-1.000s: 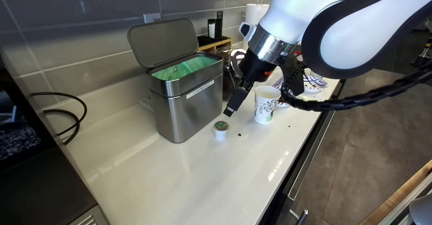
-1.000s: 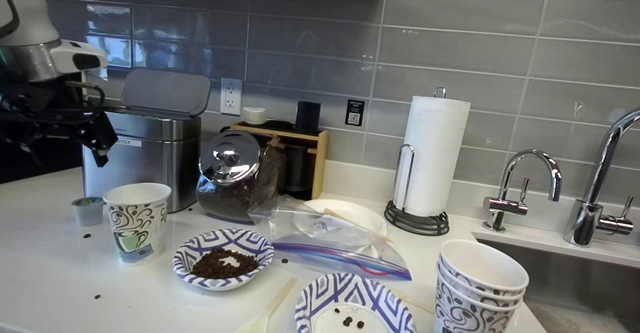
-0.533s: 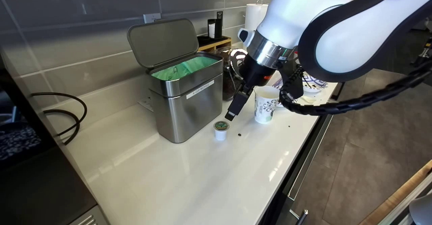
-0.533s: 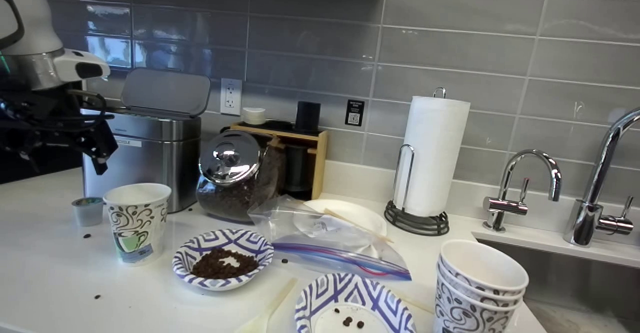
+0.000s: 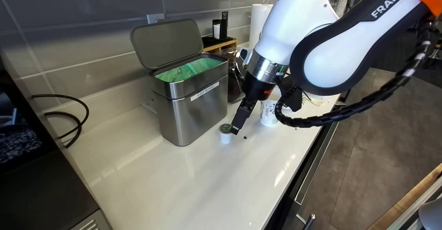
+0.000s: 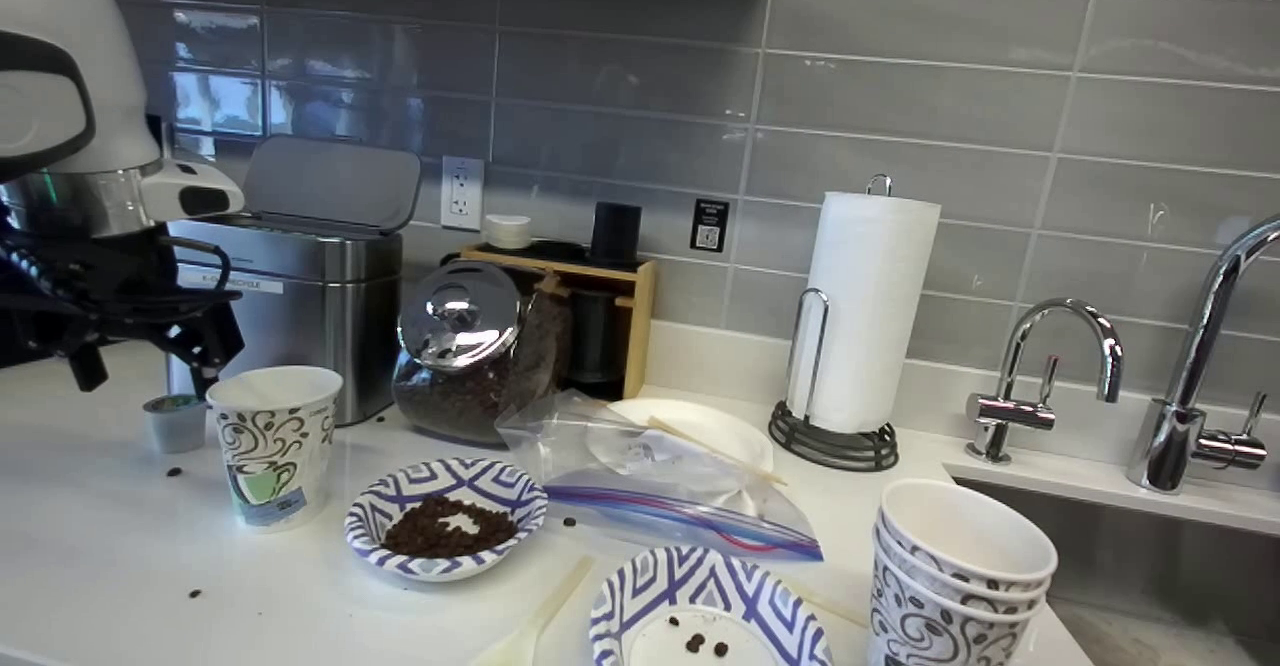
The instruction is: Open the lid of the bin, then put the coffee pod in the bin and close the lid of the bin
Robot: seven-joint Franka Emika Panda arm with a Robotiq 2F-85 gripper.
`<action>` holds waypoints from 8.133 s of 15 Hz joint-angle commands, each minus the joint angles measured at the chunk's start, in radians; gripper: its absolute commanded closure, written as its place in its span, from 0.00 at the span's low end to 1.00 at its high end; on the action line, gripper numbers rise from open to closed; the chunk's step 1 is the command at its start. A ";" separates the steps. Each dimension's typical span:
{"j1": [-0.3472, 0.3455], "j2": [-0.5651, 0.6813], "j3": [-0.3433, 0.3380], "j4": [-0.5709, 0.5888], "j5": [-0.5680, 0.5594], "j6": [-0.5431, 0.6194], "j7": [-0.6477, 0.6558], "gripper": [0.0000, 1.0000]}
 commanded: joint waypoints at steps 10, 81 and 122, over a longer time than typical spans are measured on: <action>0.014 0.176 -0.014 0.140 -0.108 -0.015 0.085 0.00; -0.007 0.088 -0.004 0.507 -0.118 -0.148 0.032 0.11; -0.014 -0.177 -0.237 0.386 0.551 -0.363 -0.590 0.00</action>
